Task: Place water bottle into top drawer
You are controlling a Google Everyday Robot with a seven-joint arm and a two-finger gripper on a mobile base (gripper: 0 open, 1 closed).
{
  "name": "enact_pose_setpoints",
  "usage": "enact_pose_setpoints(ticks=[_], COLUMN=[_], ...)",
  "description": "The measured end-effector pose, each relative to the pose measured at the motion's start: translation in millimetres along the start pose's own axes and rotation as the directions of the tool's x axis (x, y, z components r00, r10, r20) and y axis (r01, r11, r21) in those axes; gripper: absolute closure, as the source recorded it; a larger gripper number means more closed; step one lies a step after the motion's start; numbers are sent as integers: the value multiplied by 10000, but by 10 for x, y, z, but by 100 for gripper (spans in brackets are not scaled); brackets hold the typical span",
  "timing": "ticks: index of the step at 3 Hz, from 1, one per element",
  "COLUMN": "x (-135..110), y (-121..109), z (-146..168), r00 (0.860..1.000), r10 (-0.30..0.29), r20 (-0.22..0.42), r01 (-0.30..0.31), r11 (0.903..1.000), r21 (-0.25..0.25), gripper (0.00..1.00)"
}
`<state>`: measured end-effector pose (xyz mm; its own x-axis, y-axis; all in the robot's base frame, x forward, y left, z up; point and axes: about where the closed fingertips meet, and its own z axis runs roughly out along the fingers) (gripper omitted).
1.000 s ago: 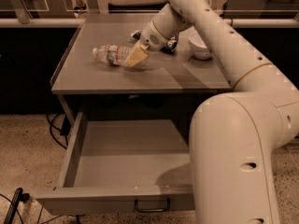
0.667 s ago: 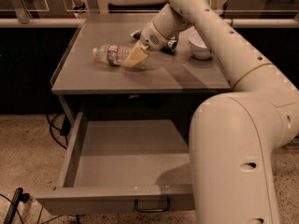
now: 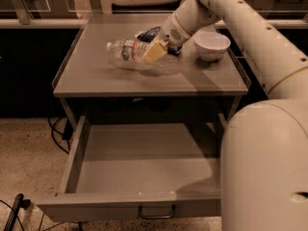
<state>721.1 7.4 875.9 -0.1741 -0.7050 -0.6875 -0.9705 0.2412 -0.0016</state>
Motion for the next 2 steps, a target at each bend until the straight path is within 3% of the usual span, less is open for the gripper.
enact_pose_setpoints(ticks=[1,2], x=[202,511], y=[268,612], z=[-485,-722], r00=[9996,9984], r10=[162,508], r20=[215,264], r01=[-174,-528], r11=[9983,9951], r21=[561,837], gripper=[100,100])
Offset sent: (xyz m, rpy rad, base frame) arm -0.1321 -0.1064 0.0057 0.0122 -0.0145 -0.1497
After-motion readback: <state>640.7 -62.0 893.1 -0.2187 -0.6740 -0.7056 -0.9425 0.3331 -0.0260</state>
